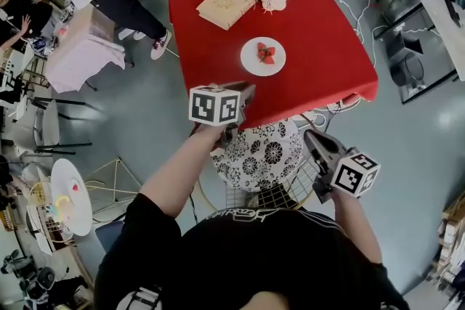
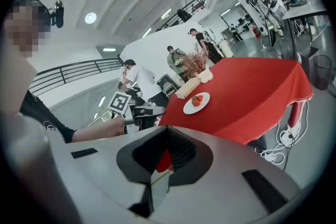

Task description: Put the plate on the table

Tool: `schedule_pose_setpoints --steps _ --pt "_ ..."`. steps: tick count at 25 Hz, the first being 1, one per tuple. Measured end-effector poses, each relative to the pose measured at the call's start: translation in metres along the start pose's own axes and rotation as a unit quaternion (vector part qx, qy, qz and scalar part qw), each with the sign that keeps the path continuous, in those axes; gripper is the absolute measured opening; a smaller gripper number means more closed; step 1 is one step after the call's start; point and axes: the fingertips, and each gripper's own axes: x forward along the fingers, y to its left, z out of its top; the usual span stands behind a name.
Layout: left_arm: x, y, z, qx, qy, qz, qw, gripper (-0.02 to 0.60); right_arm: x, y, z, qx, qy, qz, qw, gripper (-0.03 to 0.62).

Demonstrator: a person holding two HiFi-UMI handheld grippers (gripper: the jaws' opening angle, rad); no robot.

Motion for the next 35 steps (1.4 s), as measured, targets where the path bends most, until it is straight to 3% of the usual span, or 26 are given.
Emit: schedule_pose_setpoints --steps 1,3,8,15,26,35 --pt "-0.011 -0.01 0.001 0.0 -0.009 -0.003 1.0 0.034 -0.002 0.005 0.006 -0.01 -0.007 -0.001 1.0 0.008" --pt "-0.034 -0.033 0.001 -0.003 -0.029 -0.025 0.9992 0.011 -0.007 0.016 0.018 -0.029 -0.02 0.0 0.999 0.008" --pt "-0.099 -0.098 -0.009 0.001 -0.075 -0.097 0.9924 0.008 -0.026 0.064 0.027 -0.058 -0.036 0.016 0.998 0.008" --pt "-0.178 -0.17 -0.036 0.059 -0.115 -0.165 0.9779 0.008 -0.055 0.132 0.011 -0.099 -0.041 0.05 0.993 0.008" --pt "-0.238 -0.209 -0.069 0.089 -0.143 -0.188 0.9677 0.008 -0.074 0.195 -0.019 -0.137 -0.037 0.07 0.987 0.008" --pt "-0.242 -0.228 -0.075 0.099 -0.149 -0.197 0.9641 0.008 -0.089 0.196 -0.026 -0.131 -0.041 0.071 0.988 0.008"
